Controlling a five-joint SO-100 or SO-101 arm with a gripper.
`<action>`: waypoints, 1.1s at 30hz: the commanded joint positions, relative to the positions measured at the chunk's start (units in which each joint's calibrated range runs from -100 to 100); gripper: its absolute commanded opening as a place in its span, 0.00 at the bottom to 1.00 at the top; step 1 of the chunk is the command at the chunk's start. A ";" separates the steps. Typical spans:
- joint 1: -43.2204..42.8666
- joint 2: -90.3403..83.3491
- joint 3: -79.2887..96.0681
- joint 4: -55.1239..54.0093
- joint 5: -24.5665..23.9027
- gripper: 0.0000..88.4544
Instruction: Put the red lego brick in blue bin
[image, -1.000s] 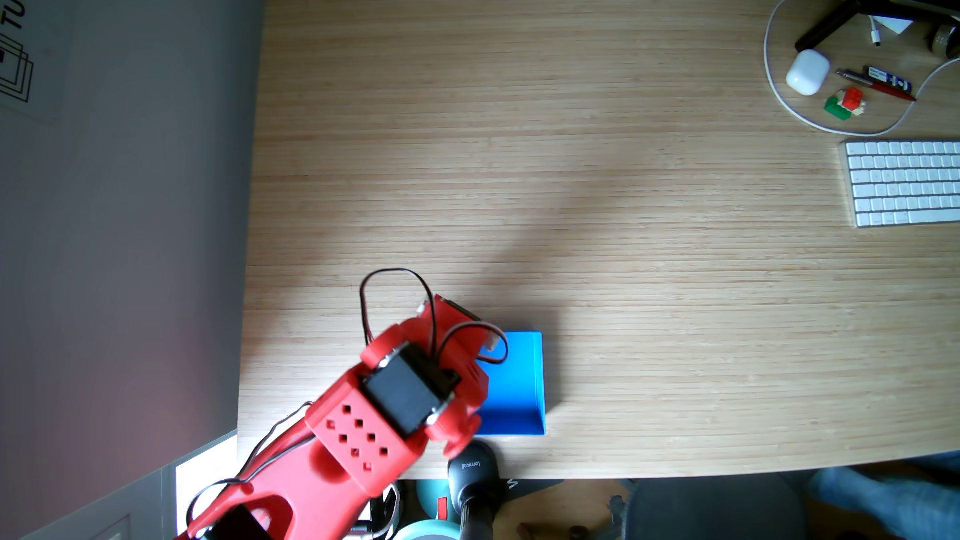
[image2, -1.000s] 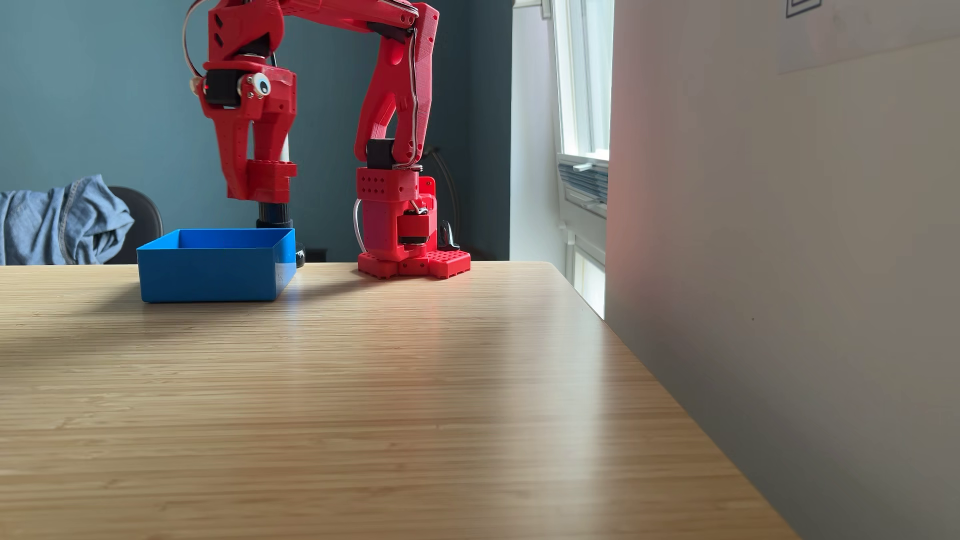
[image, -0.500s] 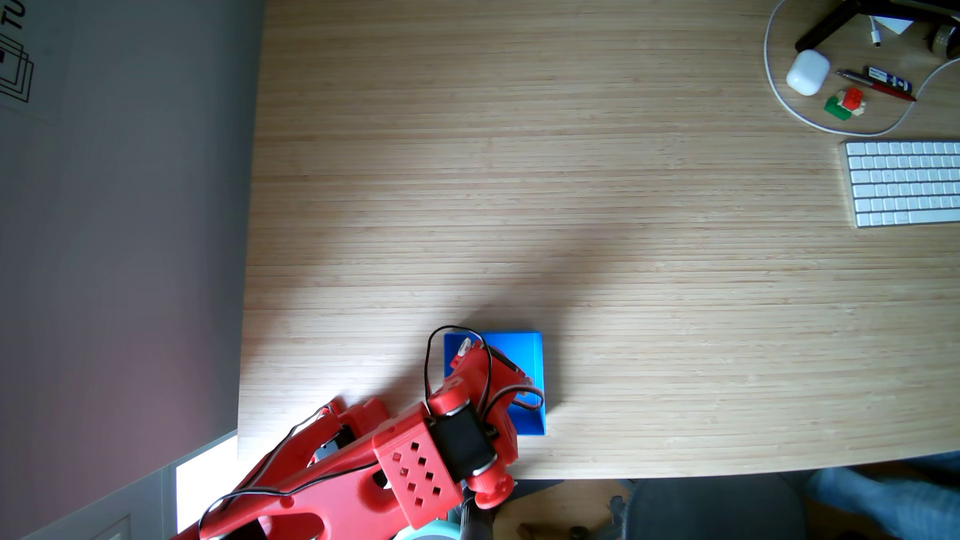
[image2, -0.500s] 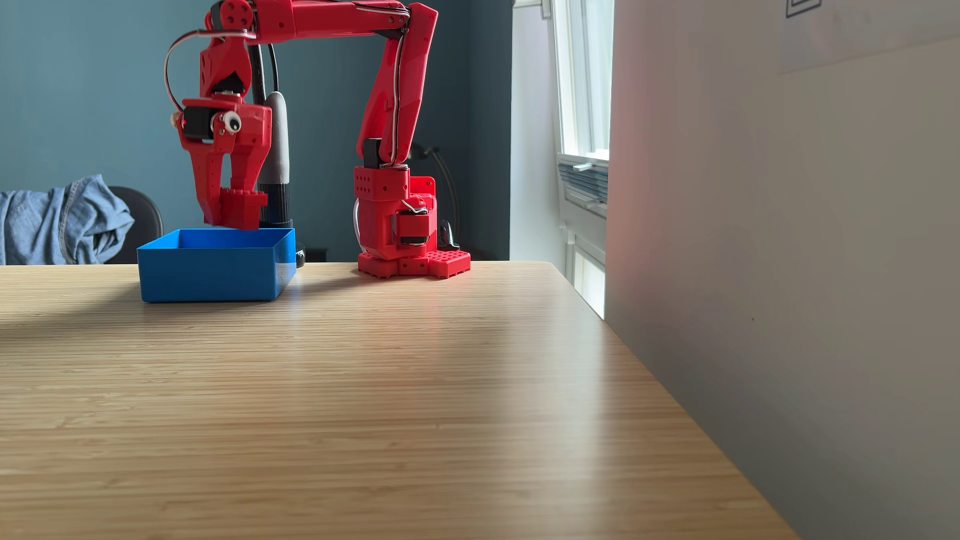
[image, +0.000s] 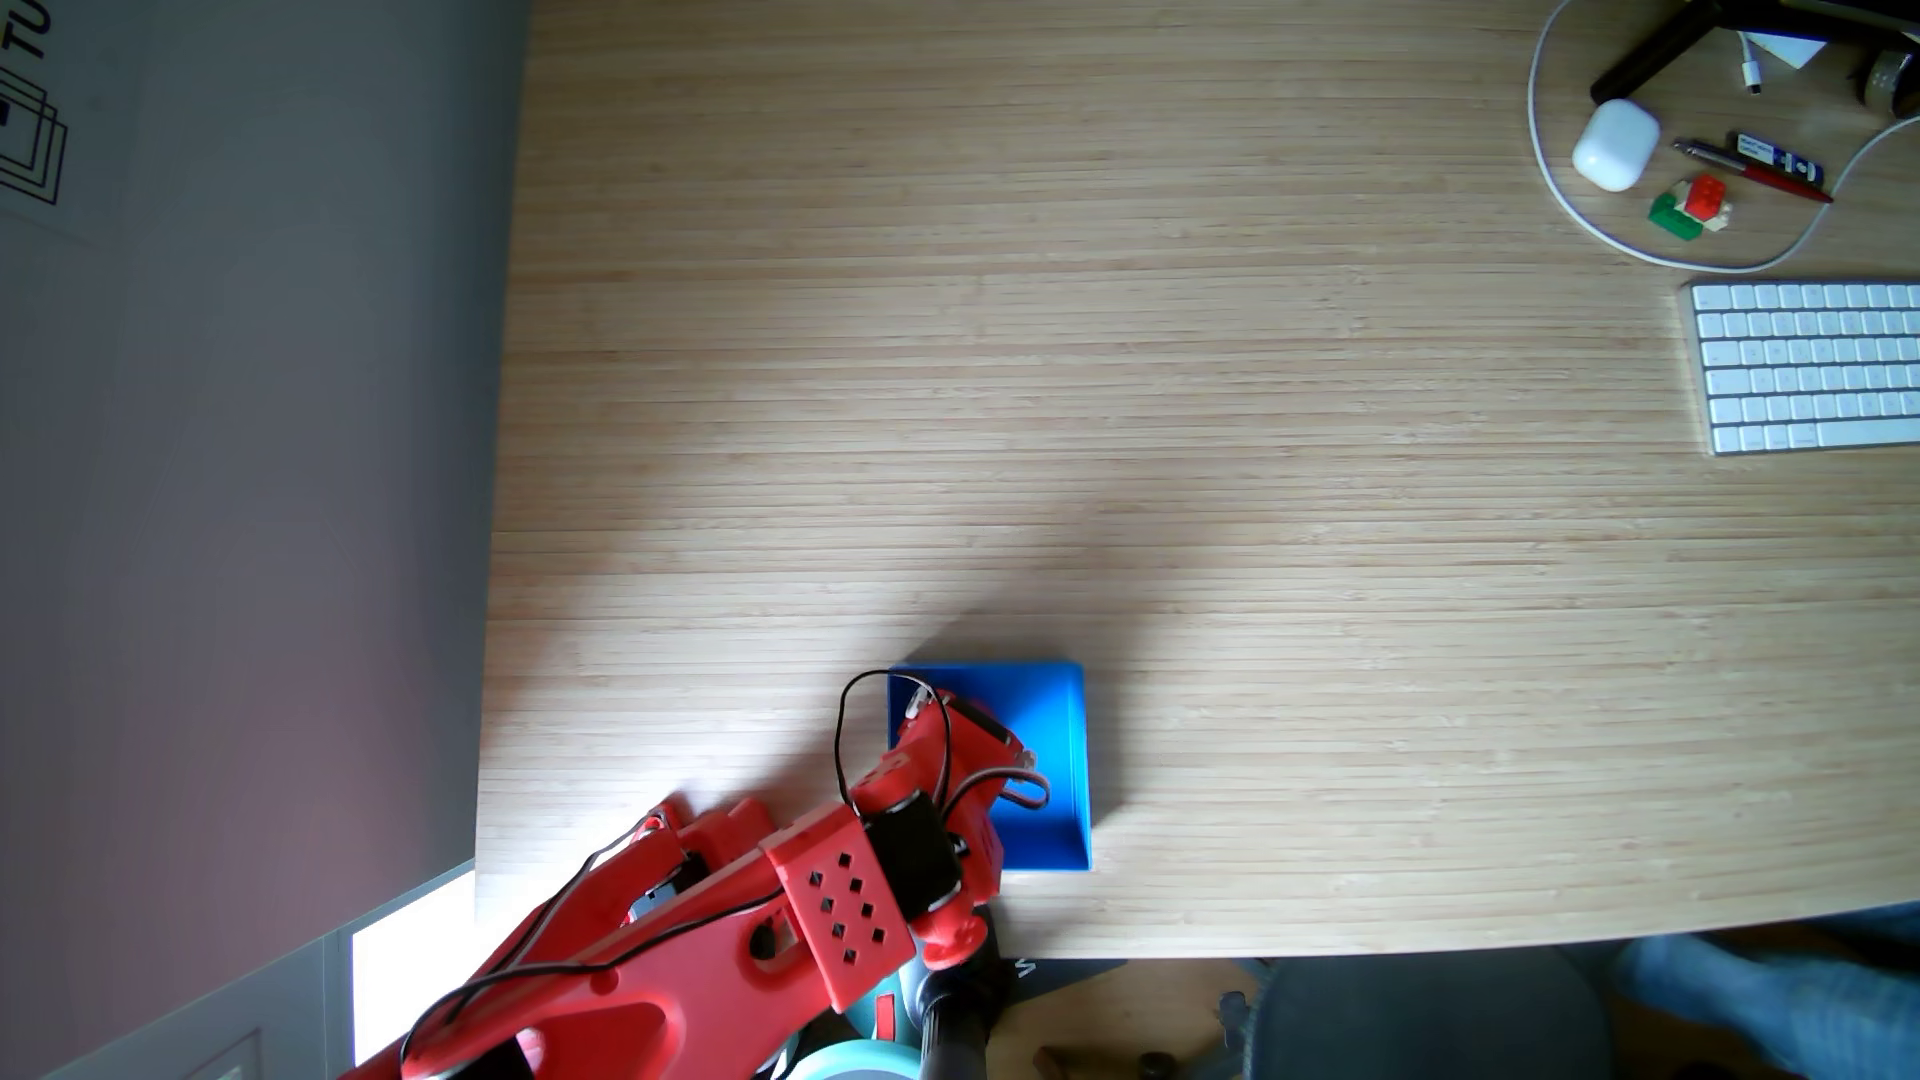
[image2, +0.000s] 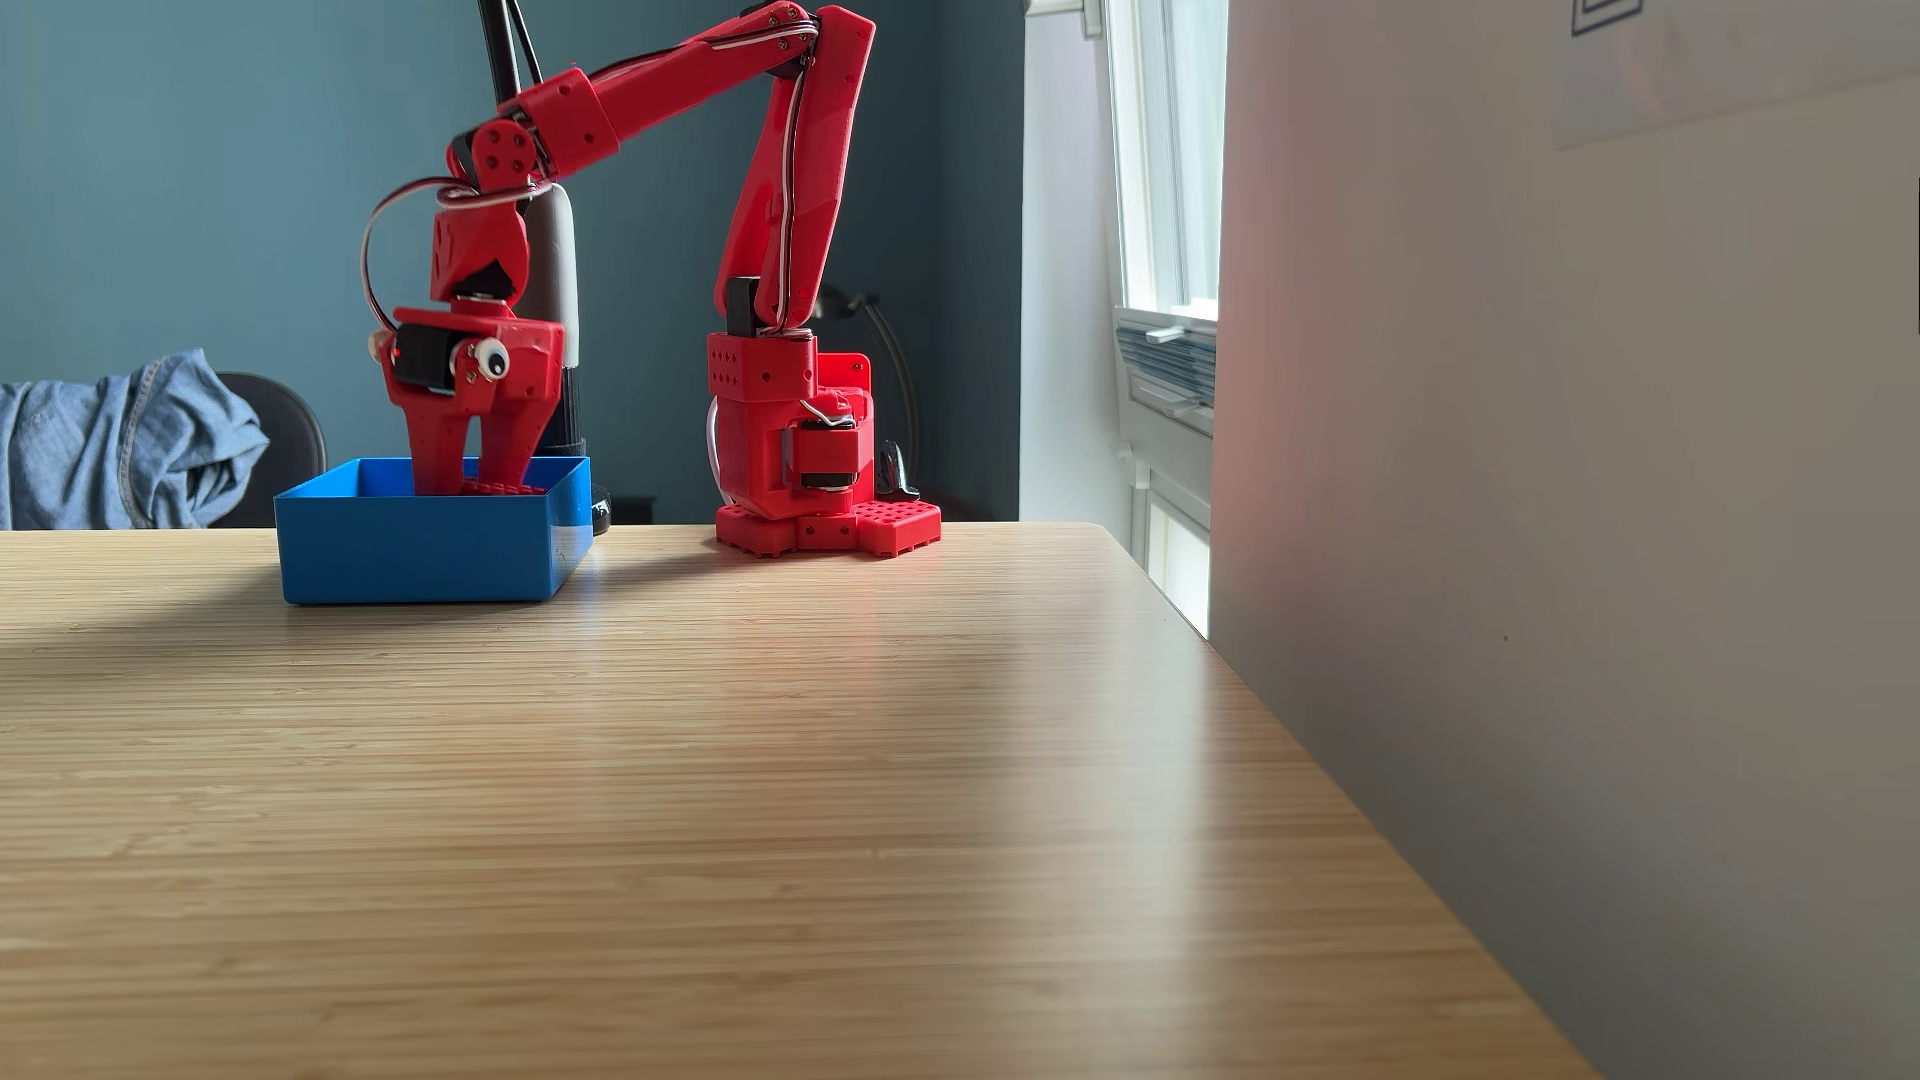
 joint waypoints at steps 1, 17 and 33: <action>-1.04 -2.47 0.70 -1.12 0.20 0.01; -1.98 -2.47 -15.18 17.56 0.20 0.24; -21.02 -2.47 -41.95 38.67 -11.72 0.00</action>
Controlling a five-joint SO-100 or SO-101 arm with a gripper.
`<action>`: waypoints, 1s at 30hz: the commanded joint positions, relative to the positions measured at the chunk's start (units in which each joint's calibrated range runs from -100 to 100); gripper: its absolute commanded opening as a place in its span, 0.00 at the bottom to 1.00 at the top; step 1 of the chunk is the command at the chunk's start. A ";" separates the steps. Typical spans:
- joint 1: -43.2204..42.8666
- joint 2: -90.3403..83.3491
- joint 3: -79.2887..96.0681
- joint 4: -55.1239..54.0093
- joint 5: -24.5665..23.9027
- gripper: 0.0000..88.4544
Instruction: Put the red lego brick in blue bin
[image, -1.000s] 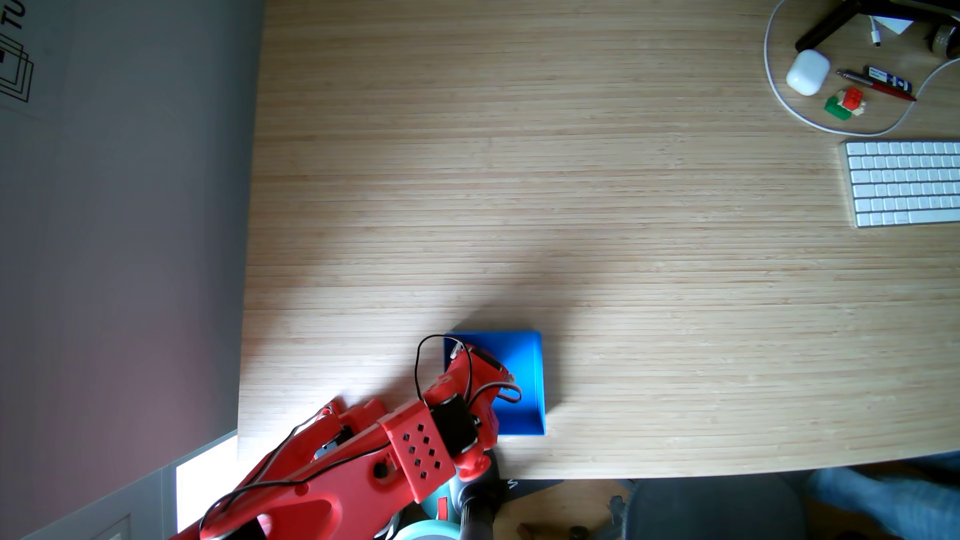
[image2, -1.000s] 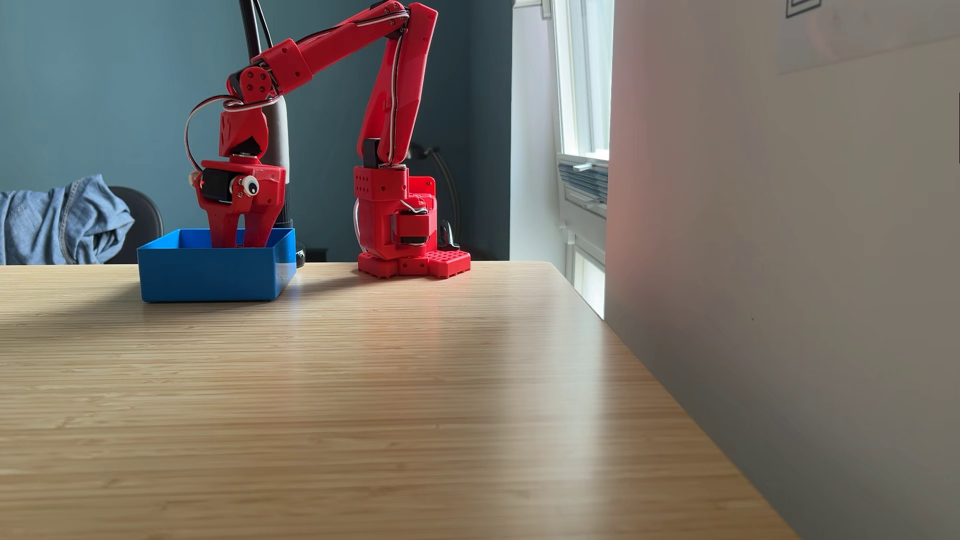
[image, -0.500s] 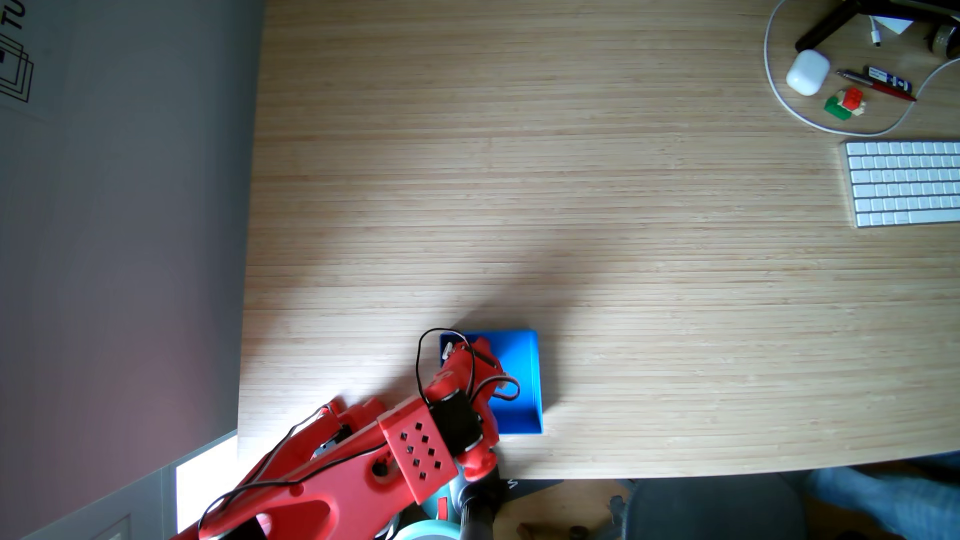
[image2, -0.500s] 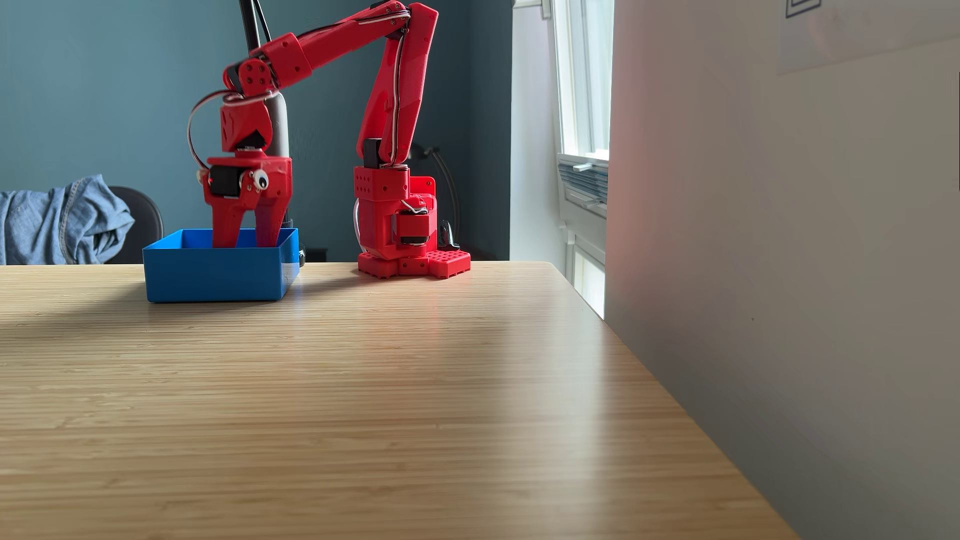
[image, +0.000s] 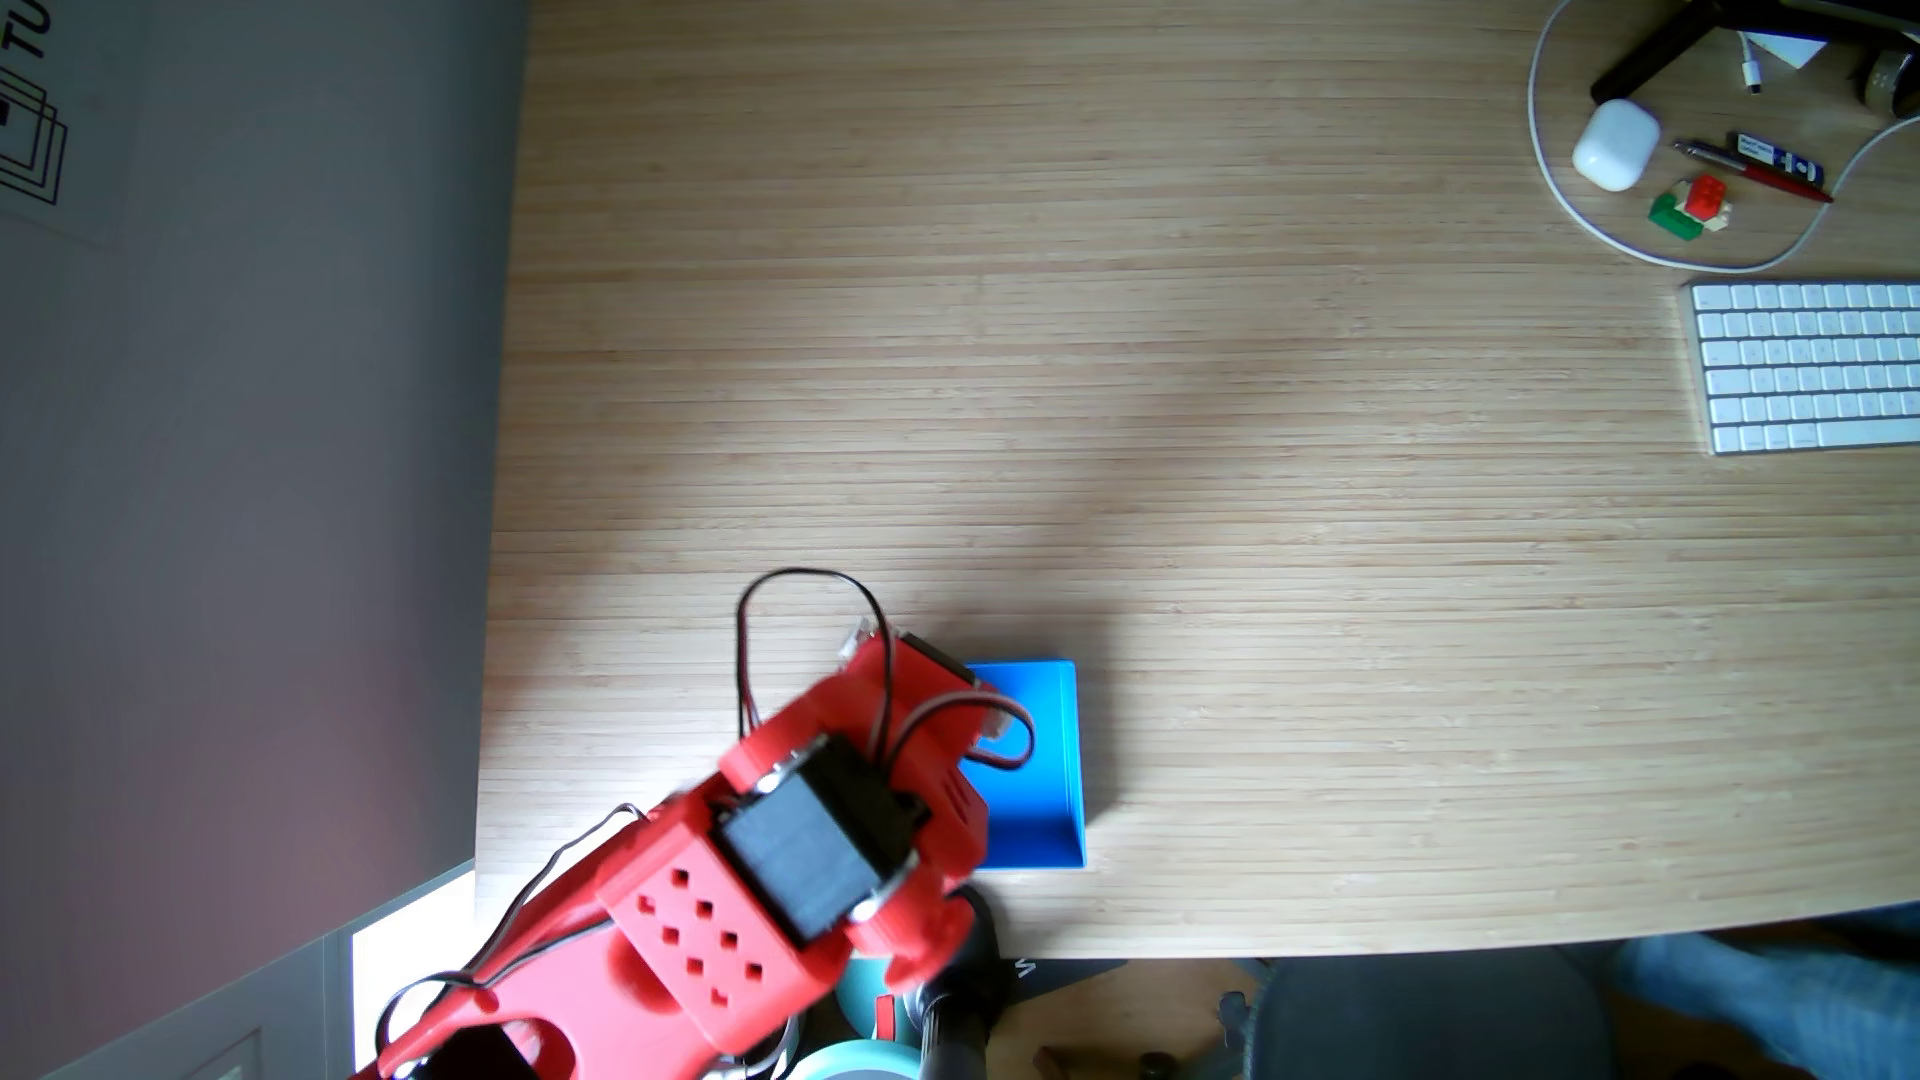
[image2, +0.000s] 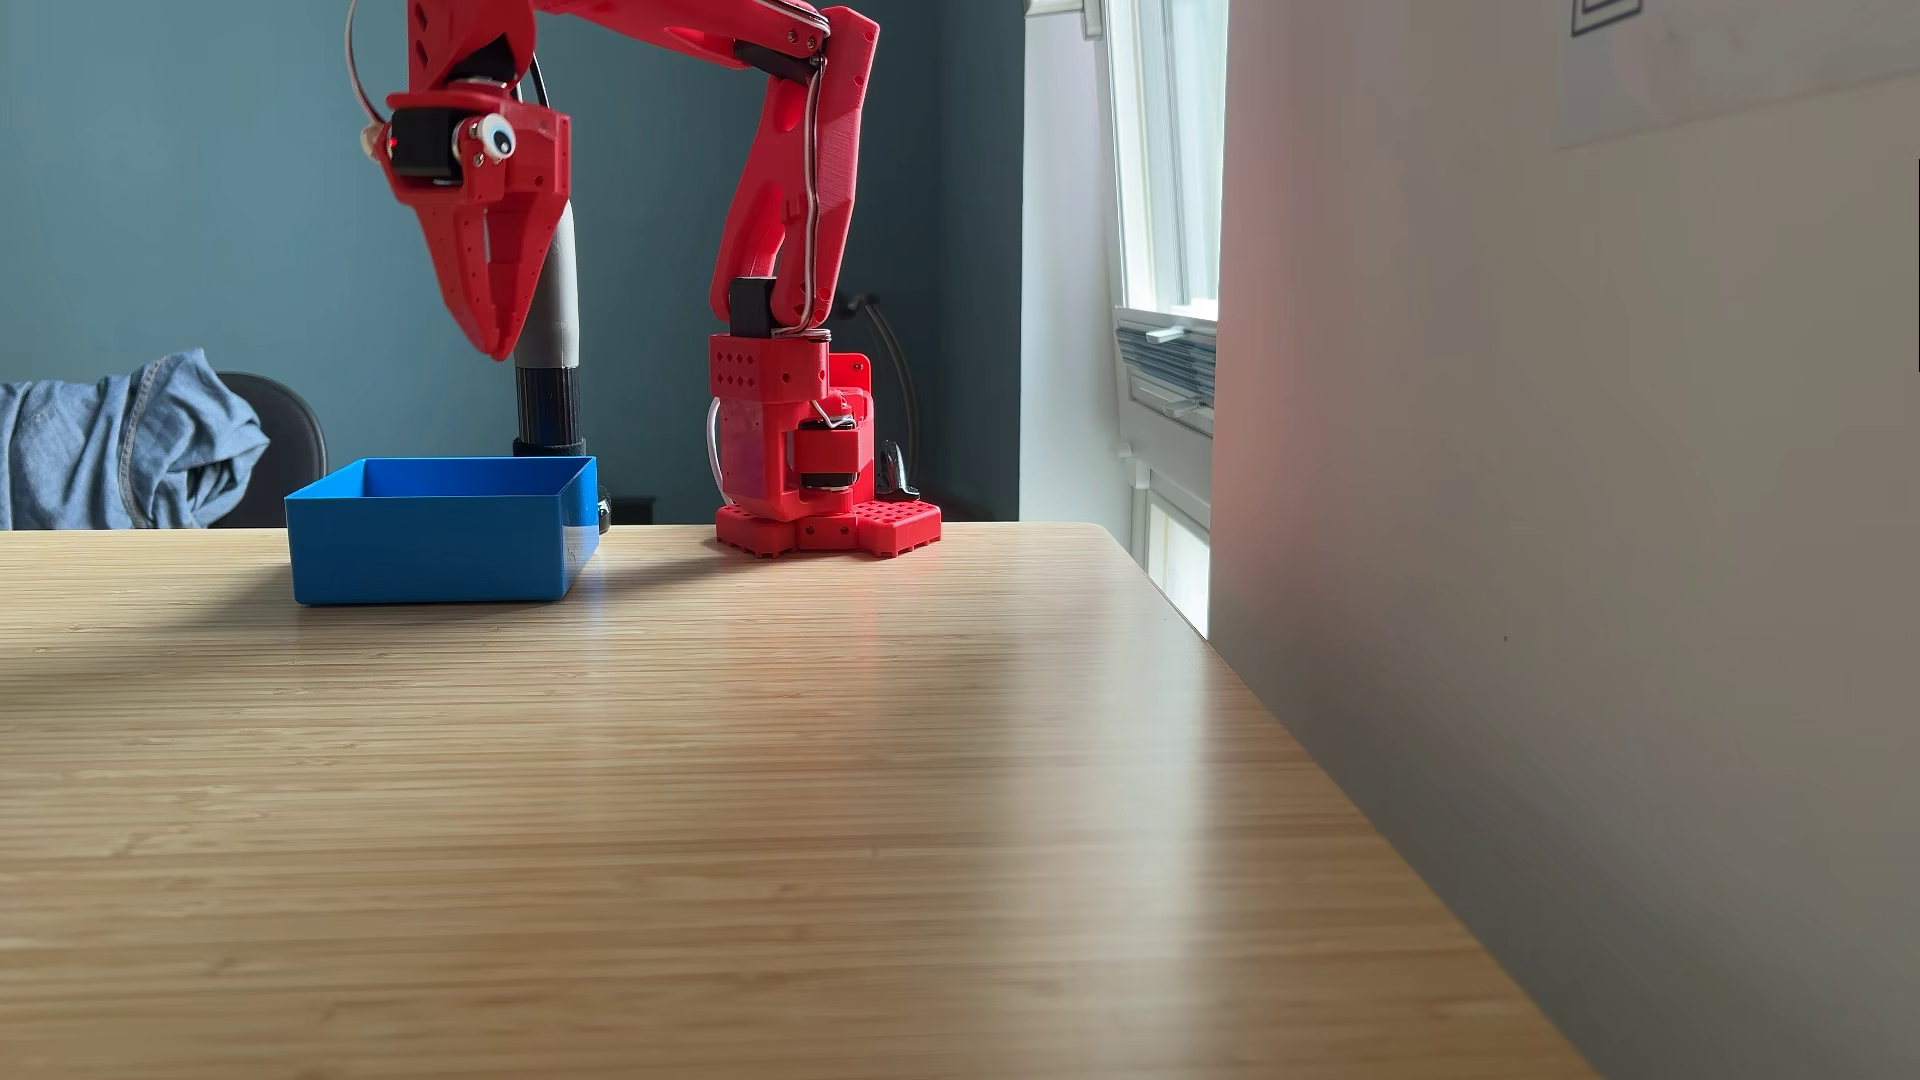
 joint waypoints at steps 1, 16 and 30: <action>-8.19 -2.47 -2.64 0.58 -4.35 0.00; -38.85 -2.55 3.71 0.42 -17.05 0.00; -46.63 -2.55 3.53 -0.80 -18.51 0.00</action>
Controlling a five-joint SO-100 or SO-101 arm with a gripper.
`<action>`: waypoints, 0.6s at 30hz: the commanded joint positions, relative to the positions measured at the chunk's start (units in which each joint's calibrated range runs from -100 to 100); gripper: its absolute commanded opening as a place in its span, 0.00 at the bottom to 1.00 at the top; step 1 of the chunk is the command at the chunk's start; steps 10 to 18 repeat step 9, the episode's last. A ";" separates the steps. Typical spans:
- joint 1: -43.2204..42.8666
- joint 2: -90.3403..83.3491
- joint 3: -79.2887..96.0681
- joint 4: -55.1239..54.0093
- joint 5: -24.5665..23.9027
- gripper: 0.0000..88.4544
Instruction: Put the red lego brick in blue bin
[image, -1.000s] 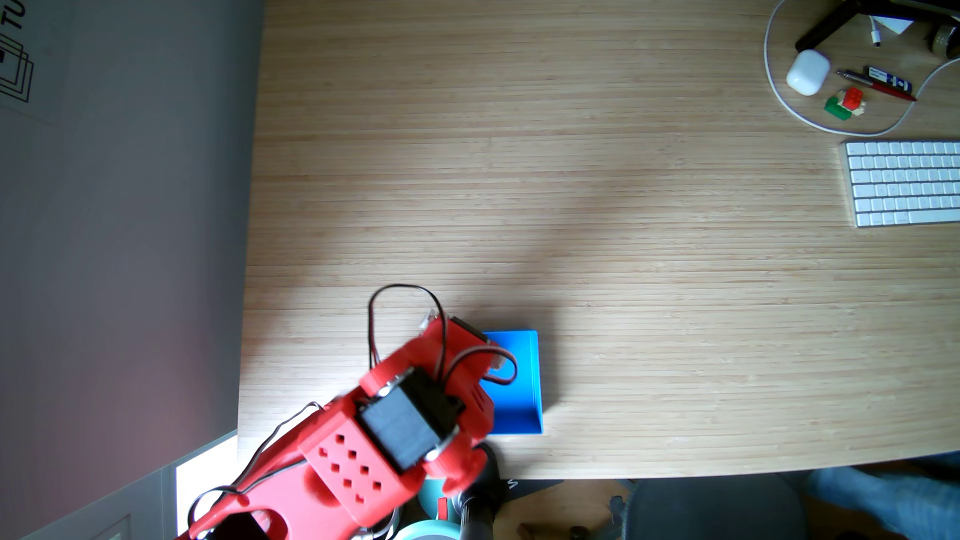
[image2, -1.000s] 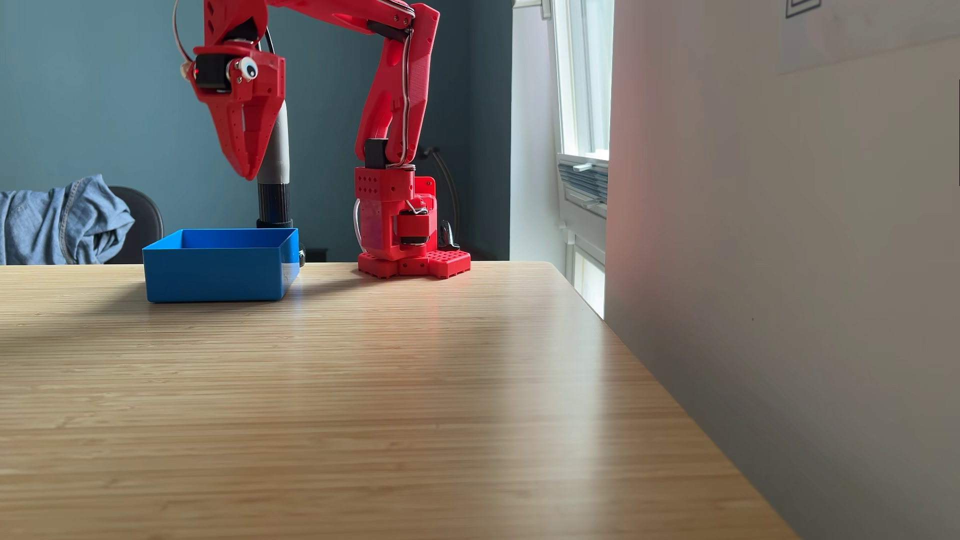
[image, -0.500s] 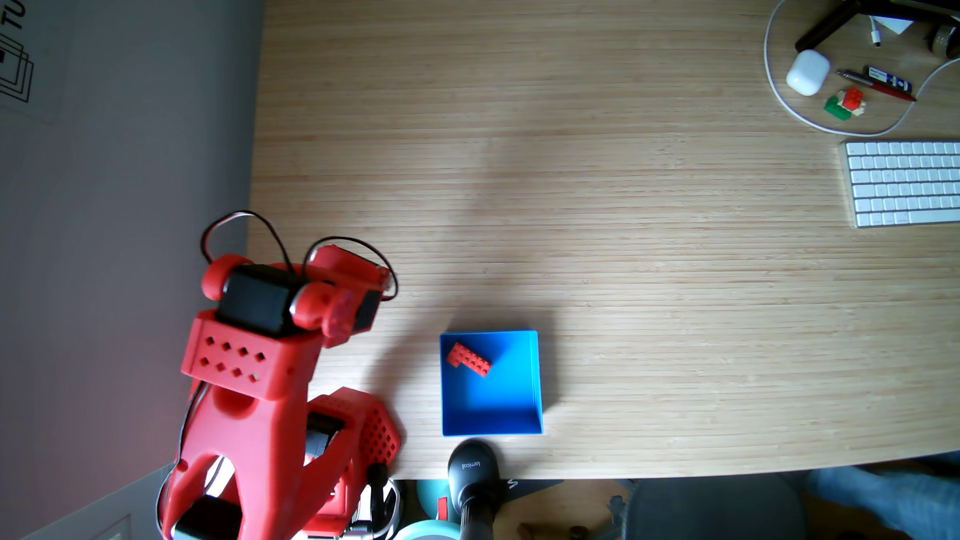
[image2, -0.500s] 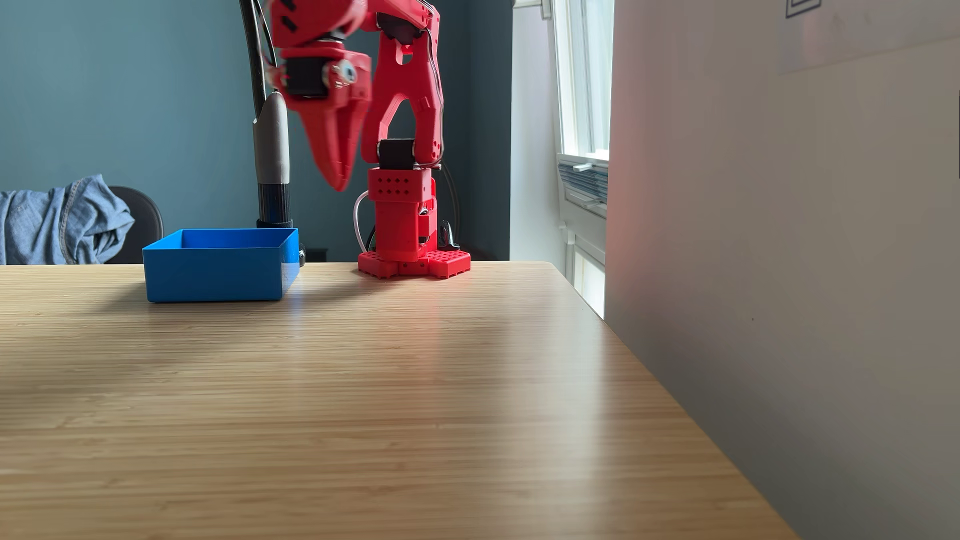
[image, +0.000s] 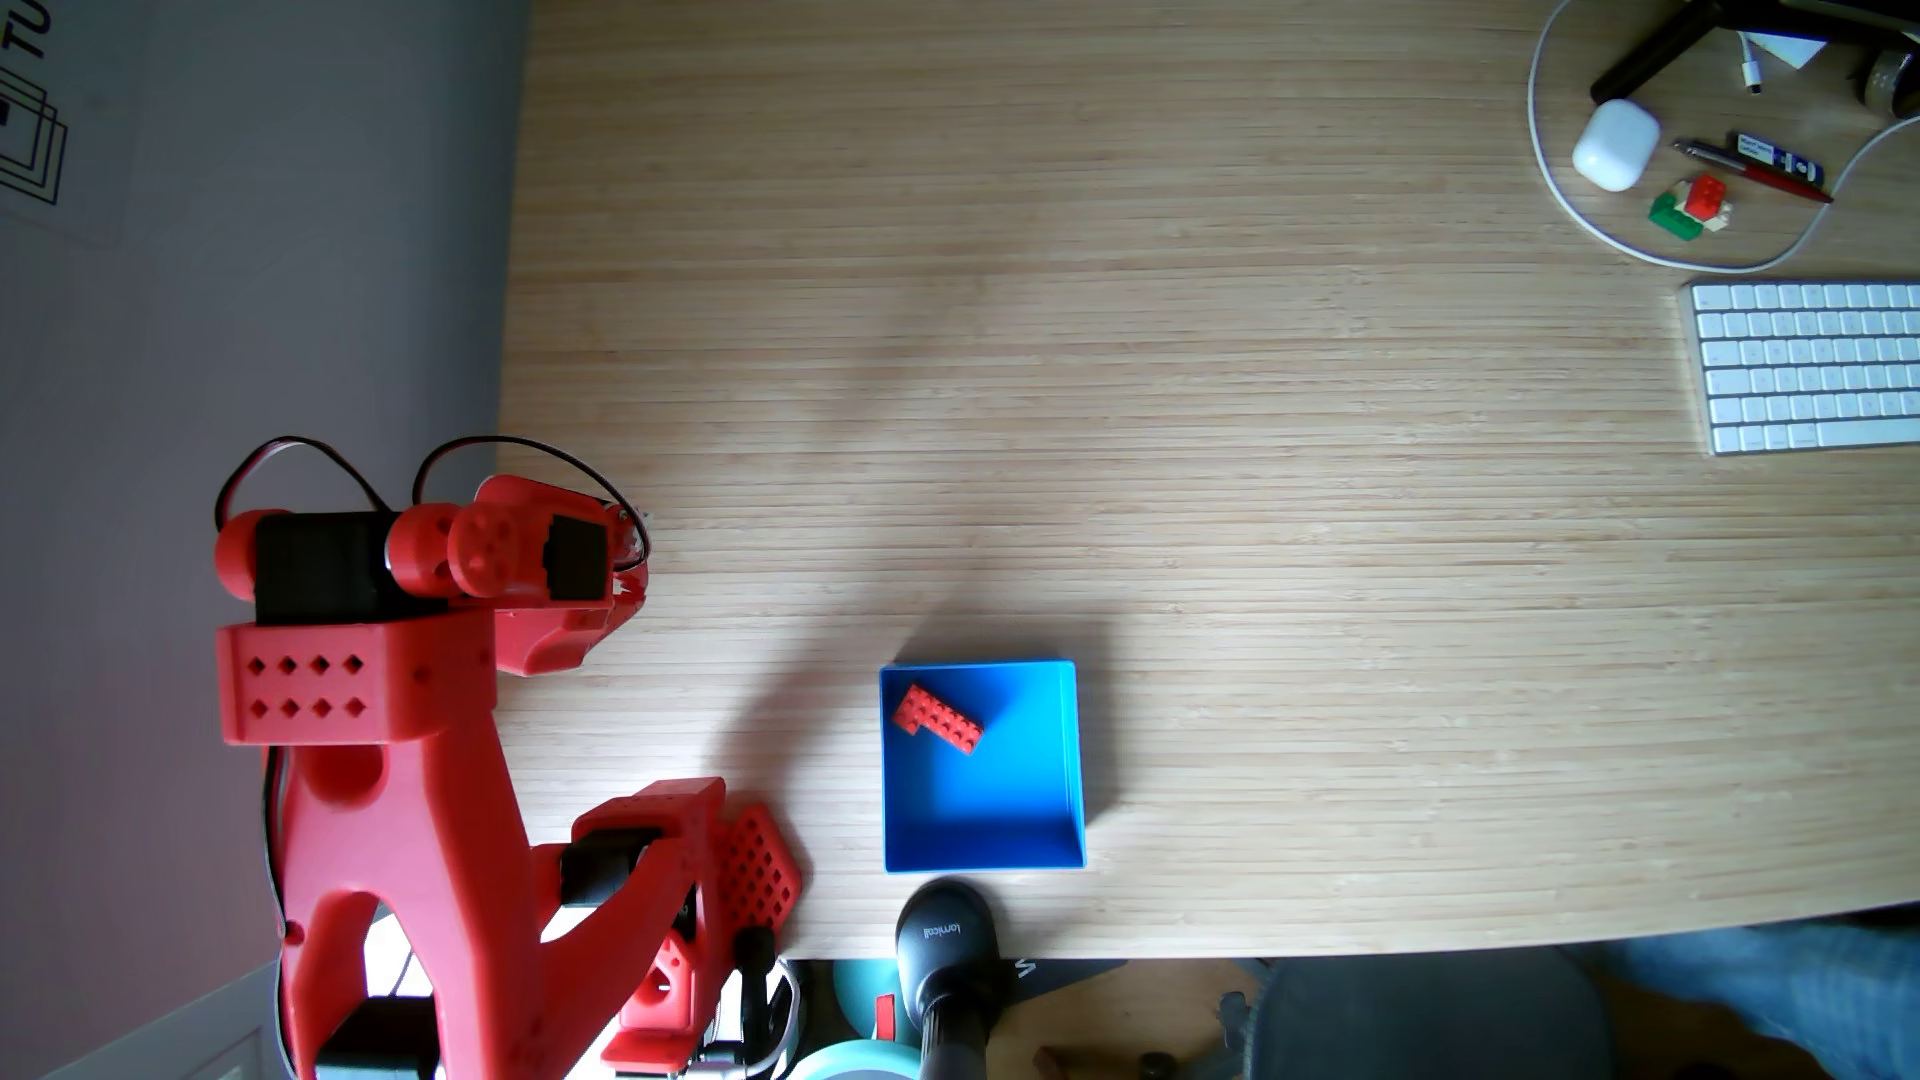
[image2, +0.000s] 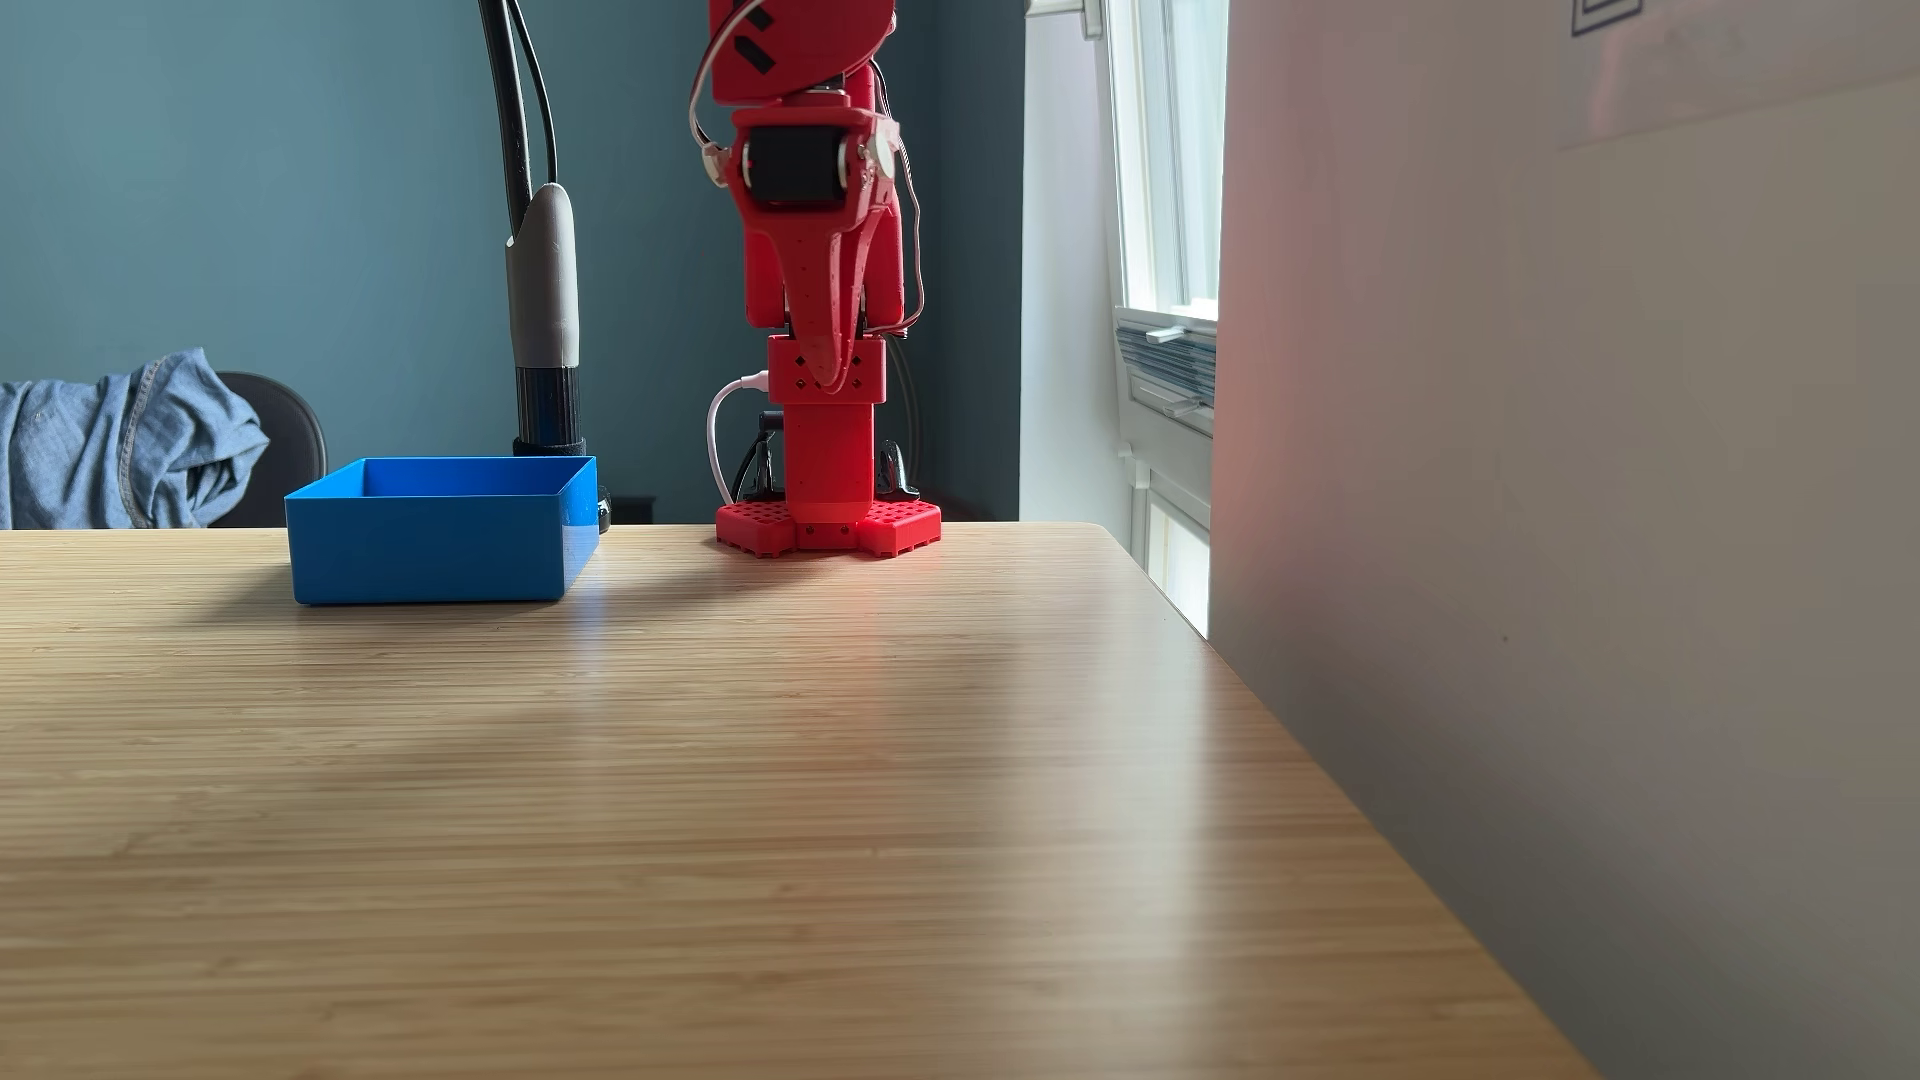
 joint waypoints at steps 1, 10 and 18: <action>-0.32 -2.55 -0.66 -0.88 0.34 0.00; -0.32 -2.80 0.61 -1.21 1.42 0.00; -0.32 -2.80 0.61 -1.21 1.42 0.00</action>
